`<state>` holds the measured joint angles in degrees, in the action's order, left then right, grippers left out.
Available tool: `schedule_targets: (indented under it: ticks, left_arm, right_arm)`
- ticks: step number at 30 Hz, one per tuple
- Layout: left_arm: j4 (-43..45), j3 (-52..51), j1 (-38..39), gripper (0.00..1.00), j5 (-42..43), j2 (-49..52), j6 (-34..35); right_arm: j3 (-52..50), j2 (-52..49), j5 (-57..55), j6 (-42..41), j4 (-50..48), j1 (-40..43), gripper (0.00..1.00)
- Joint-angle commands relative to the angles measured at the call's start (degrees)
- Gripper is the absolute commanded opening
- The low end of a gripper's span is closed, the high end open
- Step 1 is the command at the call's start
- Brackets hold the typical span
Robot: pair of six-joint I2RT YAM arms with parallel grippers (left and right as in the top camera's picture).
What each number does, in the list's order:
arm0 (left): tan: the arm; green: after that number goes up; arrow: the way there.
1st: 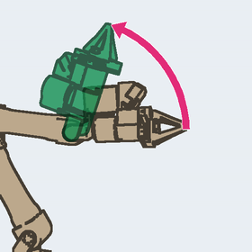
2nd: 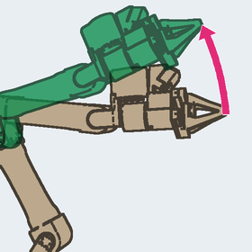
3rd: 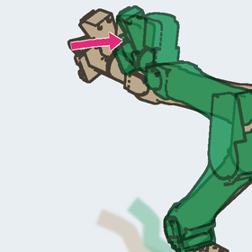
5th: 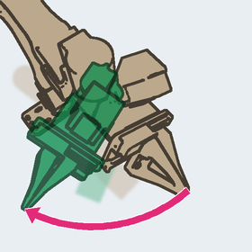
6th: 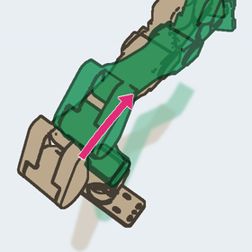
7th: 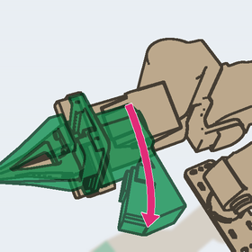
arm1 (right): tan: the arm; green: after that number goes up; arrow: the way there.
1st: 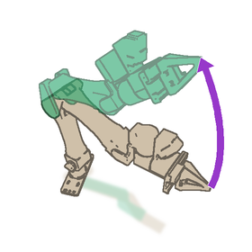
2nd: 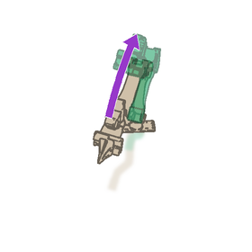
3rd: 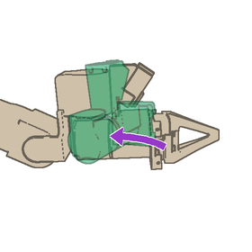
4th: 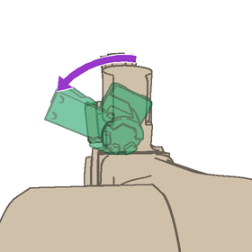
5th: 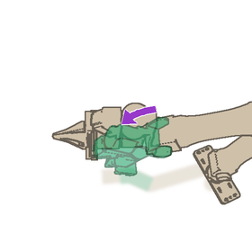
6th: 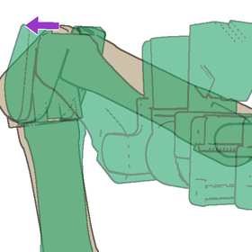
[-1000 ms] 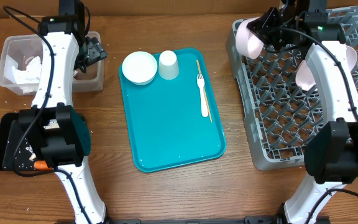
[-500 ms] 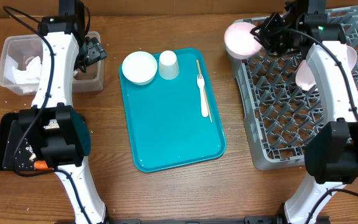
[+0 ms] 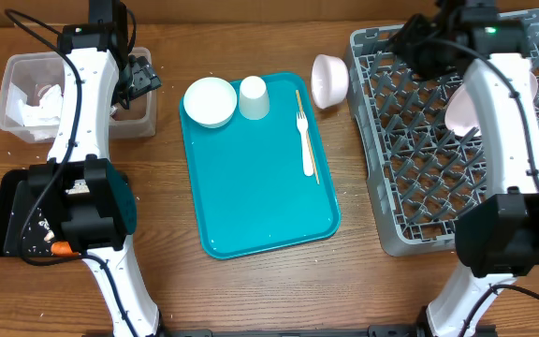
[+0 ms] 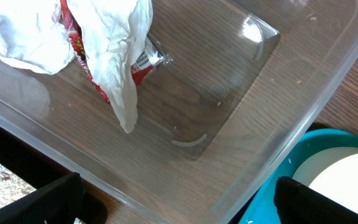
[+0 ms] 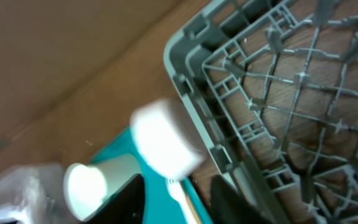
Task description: Sort waste into correct bins and load items into the dishwasher rack
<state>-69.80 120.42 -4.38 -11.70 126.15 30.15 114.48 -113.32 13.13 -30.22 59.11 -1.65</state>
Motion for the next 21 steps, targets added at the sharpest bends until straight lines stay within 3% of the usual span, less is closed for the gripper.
schedule_targets:
  ticks: [1, 7, 17, 21]
  left_arm:
    - [0.02, 1.25, -0.09, 1.00, 0.20, -0.37, 1.38]
    - [0.02, 1.25, -0.09, 1.00, 0.20, -0.37, 1.38]
    - [0.02, 1.25, -0.09, 1.00, 0.22, -0.37, 1.38]
    - [0.02, 1.25, -0.09, 1.00, 0.20, -0.37, 1.38]
  right_arm:
    - [1.27, -0.24, -5.57, 2.29, 0.39, -3.85, 0.29]
    - [1.27, -0.37, -8.72, 4.96, 0.81, -9.68, 0.56]
    - [1.27, -5.90, -22.86, 8.11, 0.33, -18.38, 0.62]
    - [1.27, -9.05, -30.45, 2.60, 1.40, -21.14, 0.62]
